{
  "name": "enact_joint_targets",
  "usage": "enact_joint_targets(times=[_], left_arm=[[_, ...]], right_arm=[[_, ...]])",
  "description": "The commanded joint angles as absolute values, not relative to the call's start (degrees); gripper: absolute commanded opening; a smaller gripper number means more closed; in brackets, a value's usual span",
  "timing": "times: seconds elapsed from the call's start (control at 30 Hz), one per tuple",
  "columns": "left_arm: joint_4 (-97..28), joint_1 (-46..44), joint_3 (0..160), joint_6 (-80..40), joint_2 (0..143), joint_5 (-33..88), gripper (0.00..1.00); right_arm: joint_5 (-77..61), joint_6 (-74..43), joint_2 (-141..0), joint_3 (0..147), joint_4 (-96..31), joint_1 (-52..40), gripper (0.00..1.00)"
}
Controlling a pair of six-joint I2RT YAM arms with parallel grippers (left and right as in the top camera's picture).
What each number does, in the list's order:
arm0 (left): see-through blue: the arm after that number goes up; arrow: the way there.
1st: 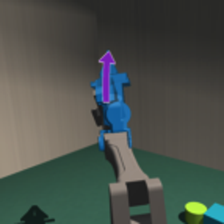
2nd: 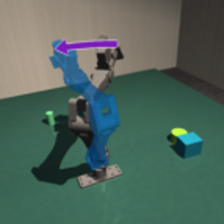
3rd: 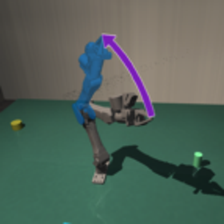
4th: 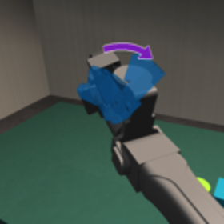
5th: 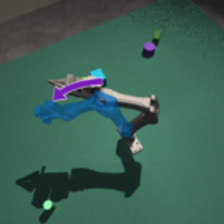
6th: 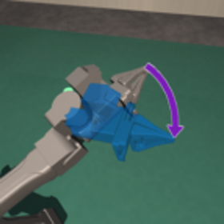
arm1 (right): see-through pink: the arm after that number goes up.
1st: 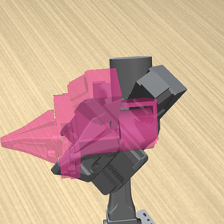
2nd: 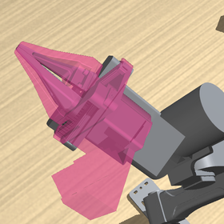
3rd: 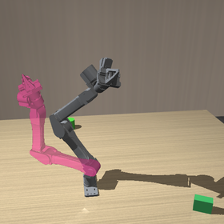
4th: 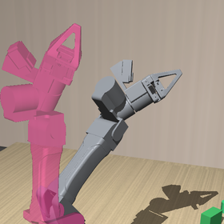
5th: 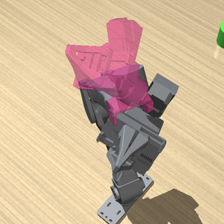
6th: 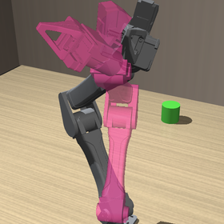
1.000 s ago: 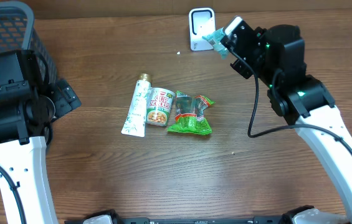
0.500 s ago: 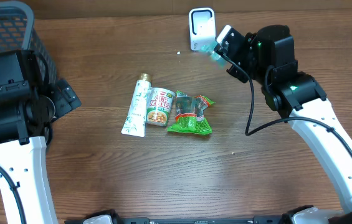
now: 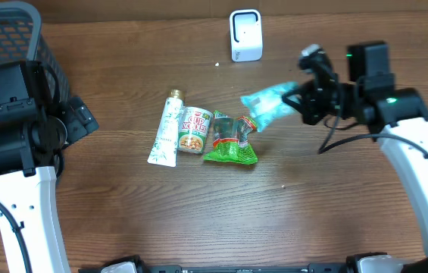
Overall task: Scan the item barcode
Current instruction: 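Lift the mint-green packet and carry it toward the white scanner, then hold the packet's barcode against the scanner window with the right gripper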
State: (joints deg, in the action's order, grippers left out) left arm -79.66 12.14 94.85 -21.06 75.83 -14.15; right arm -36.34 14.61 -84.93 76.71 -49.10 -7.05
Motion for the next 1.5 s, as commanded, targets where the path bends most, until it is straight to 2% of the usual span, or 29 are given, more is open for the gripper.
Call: enact_joint_targets(times=[0.0, 0.17, 0.33, 0.47, 0.6, 0.7, 0.87, 0.93, 1.03, 1.4, 1.47], left_arm=[[-79.48, 12.32, 94.67, -21.87, 75.35, -13.93, 1.0], [-79.46, 12.32, 94.67, -21.89, 75.35, -13.91, 0.99], [-79.46, 12.32, 94.67, -21.87, 75.35, -13.93, 1.0], [-79.48, 12.32, 94.67, -21.87, 75.35, -13.91, 1.0], [-79.48, 12.32, 94.67, -21.87, 75.35, -13.91, 0.99], [-79.46, 12.32, 94.67, -21.89, 75.35, -13.91, 1.0], [-79.48, 12.32, 94.67, -21.87, 75.35, -13.91, 1.0], [-79.46, 12.32, 94.67, -21.89, 75.35, -13.93, 1.0], [-79.46, 12.32, 94.67, -21.89, 75.35, -13.93, 1.0], [-79.46, 12.32, 94.67, -21.89, 75.37, -13.93, 1.0], [-79.48, 12.32, 94.67, -21.89, 75.37, -13.93, 1.0]], right_arm=[[-45.28, 8.93, -83.02, 78.08, -52.23, -2.81, 0.04], [-45.21, 8.97, -83.02, 78.08, -55.77, -0.58, 0.04], [-38.41, 8.71, -83.05, 78.08, -53.19, -3.53, 0.04], [-22.5, 3.03, -83.13, 78.06, -45.74, -8.84, 0.04], [-3.92, 4.16, -84.9, 78.06, -34.39, -15.81, 0.04], [4.45, 11.49, -87.2, 78.06, -25.61, -19.94, 0.04], [7.86, 43.48, -92.55, 78.06, -12.62, -23.49, 0.04], [12.27, 51.09, -94.96, 78.06, -6.87, -23.99, 0.04], [18.17, 57.39, -99.09, 78.06, 3.09, -24.16, 0.04], [18.17, 79.57, -113.82, 79.0, 38.11, -23.94, 0.04], [17.85, 84.2, -116.75, 80.71, 39.99, -23.94, 0.04]])
